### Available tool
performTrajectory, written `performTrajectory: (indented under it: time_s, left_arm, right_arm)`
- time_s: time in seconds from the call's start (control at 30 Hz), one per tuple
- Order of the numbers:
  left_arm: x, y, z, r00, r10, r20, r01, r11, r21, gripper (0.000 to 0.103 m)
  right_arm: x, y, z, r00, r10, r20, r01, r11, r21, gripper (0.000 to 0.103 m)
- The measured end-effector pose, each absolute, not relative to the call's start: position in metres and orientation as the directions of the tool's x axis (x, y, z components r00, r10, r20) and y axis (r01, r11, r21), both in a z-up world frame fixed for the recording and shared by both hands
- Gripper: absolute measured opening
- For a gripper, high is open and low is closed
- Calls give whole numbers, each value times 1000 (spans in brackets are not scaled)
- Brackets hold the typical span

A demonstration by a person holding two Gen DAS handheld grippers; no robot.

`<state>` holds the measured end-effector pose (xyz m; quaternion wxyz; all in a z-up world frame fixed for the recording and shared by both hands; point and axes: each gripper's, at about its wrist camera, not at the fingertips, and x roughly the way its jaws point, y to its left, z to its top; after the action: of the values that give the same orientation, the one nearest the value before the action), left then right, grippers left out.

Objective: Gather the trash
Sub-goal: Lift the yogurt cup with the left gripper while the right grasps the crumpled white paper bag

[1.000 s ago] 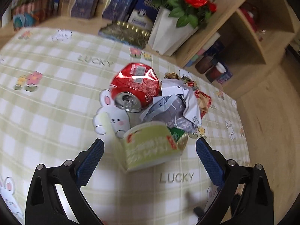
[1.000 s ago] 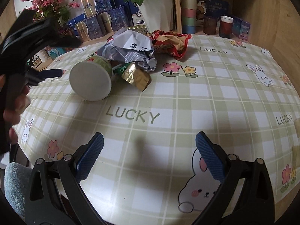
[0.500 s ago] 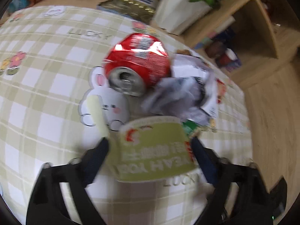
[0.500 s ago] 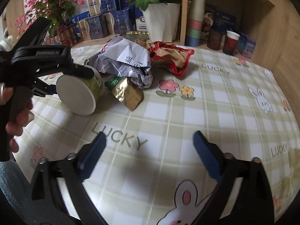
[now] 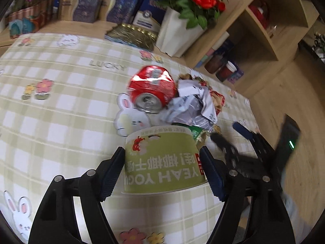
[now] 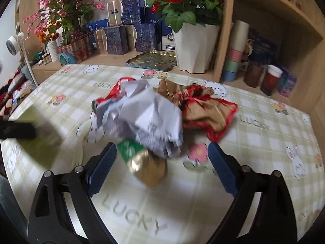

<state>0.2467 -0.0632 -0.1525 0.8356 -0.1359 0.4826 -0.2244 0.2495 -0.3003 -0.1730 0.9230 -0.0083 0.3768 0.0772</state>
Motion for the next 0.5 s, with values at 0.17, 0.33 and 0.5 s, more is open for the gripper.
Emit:
performTrajectory:
  time_s: [0.17,0.33,0.5]
  left_arm:
    - [229,-28,-147,473,-475,-742,205,879,-431,73]
    - [217,1,-148,487,-455,-745,153,885,-441,73]
    - [208,13,-144,508,-443,-739,143,889,-434,73]
  right_arm:
    - [289,-305,-188,676,182,-714,-118,983,139,90]
    - [306,-312,-203,632,272,-726,-87,955,283,50]
    - [285,-311,-183,685,283,-671,-87,947,310,31]
